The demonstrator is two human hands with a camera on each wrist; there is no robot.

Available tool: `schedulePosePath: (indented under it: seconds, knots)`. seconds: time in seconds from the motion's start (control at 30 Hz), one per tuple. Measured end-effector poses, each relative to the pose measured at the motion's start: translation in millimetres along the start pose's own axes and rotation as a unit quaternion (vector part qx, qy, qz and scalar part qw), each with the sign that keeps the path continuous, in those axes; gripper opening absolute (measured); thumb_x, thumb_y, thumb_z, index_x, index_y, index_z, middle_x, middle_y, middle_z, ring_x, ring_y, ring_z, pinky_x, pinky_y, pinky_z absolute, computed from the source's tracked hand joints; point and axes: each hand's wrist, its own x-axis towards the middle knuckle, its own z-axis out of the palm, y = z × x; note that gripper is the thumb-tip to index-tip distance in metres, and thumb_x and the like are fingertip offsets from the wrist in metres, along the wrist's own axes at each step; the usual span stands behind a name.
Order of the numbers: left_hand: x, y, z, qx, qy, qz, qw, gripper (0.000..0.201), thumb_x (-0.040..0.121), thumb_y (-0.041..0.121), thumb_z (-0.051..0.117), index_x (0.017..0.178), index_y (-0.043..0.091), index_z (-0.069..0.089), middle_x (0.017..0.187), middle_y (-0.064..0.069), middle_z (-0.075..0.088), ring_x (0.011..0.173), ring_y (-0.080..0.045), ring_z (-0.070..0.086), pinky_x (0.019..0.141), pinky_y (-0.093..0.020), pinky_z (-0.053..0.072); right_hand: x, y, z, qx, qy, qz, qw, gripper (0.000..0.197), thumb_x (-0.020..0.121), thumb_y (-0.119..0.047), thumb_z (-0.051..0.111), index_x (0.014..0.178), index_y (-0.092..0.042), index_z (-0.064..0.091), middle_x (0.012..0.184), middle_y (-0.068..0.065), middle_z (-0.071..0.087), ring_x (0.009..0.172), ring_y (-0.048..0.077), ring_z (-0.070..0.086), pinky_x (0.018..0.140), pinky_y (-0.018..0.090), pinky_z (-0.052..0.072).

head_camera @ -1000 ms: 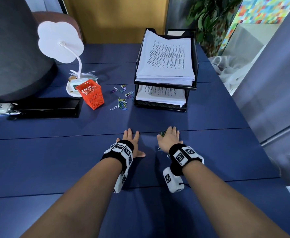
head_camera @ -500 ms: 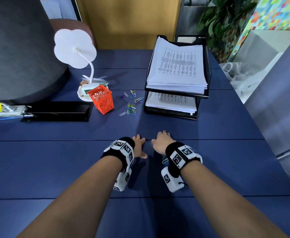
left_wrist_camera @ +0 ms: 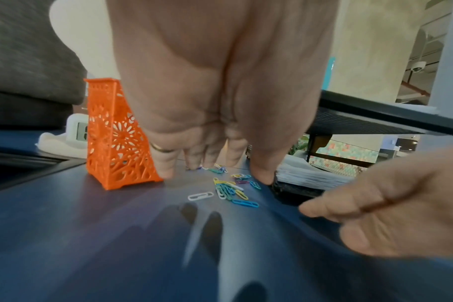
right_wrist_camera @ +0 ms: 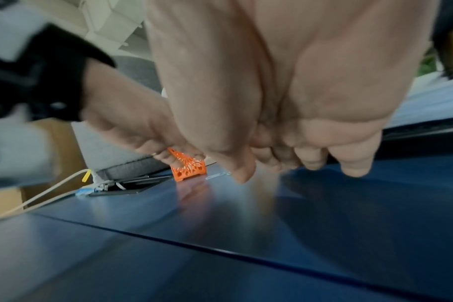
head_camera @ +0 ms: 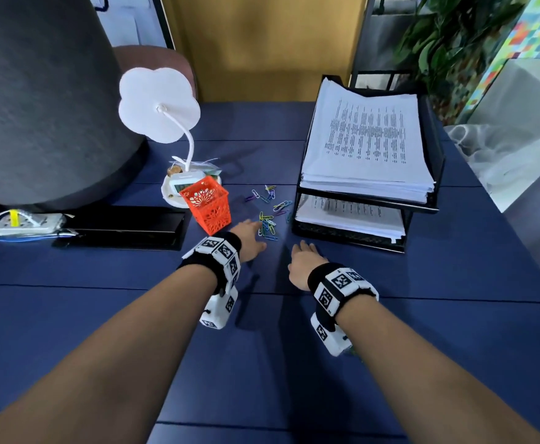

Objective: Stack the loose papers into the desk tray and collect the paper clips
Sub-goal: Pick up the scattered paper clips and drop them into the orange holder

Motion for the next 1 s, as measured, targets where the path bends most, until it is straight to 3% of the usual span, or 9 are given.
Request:
schedulePosePath:
  seconds: [0.13, 0.33, 0.63, 0.77, 0.87, 1.0]
  knots:
    - [38, 4, -11, 0.0, 0.026, -0.015, 1.0, 0.065, 0.095, 0.036, 0.05, 0.148, 0.01, 0.022, 0.156, -0.019, 0.011, 0.145, -0.035, 0.01, 0.116, -0.038, 0.016, 14, 7, 7, -0.012, -0.008, 0.026, 1.0, 0.064, 0.099, -0.021, 0.036, 0.15, -0.004, 0.001, 0.159, 0.009, -0.009, 0.147, 0.026, -0.007, 0.118, 0.049, 0.01]
    - [89, 11, -8, 0.037, 0.008, -0.038, 0.999, 0.073, 0.095, 0.047, 0.043, 0.152, 0.022, 0.006, 0.159, -0.011, -0.009, 0.146, -0.034, -0.007, 0.118, -0.05, 0.009, 23, 8, 12, -0.039, -0.011, 0.014, 0.999, 0.07, 0.098, -0.026, 0.039, 0.15, -0.002, -0.001, 0.159, 0.011, -0.01, 0.147, 0.029, -0.009, 0.117, 0.052, 0.012]
    - [133, 13, -17, 0.053, -0.008, -0.036, 0.998, 0.079, 0.092, 0.06, 0.04, 0.151, 0.03, -0.002, 0.159, -0.006, -0.011, 0.145, -0.035, -0.009, 0.116, -0.057, 0.01, 27, 12, 3, -0.014, -0.024, -0.003, 1.0, 0.069, 0.097, -0.023, 0.042, 0.15, -0.001, 0.004, 0.159, 0.01, -0.006, 0.147, 0.028, -0.005, 0.116, 0.053, 0.015]
    - [136, 20, -14, 0.086, -0.042, -0.026, 0.995, 0.081, 0.093, 0.053, 0.045, 0.152, 0.021, 0.0, 0.16, -0.007, -0.002, 0.145, -0.038, 0.0, 0.116, -0.053, 0.014, 26, 11, 5, -0.016, -0.012, 0.003, 1.0, 0.071, 0.096, -0.025, 0.044, 0.15, 0.0, 0.005, 0.159, 0.01, -0.005, 0.147, 0.027, -0.005, 0.116, 0.054, 0.015]
    - [128, 23, -8, 0.106, -0.033, -0.005, 0.994, 0.076, 0.095, 0.04, 0.047, 0.15, 0.008, 0.007, 0.157, -0.012, 0.008, 0.143, -0.035, 0.01, 0.114, -0.049, 0.02, 28, 10, 3, -0.017, -0.015, 0.0, 1.0, 0.071, 0.096, -0.026, 0.044, 0.149, 0.001, 0.005, 0.159, 0.011, -0.005, 0.147, 0.028, -0.004, 0.116, 0.054, 0.016]
    - [104, 26, 0, 0.132, -0.052, 0.019, 0.99, 0.068, 0.1, 0.024, 0.04, 0.15, 0.001, 0.001, 0.159, -0.013, -0.001, 0.145, -0.029, 0.004, 0.114, -0.041, 0.016, 31, 14, 1, -0.017, -0.019, -0.01, 1.0, 0.07, 0.095, -0.026, 0.044, 0.148, 0.003, 0.009, 0.159, 0.012, -0.003, 0.147, 0.03, -0.001, 0.117, 0.05, 0.016]
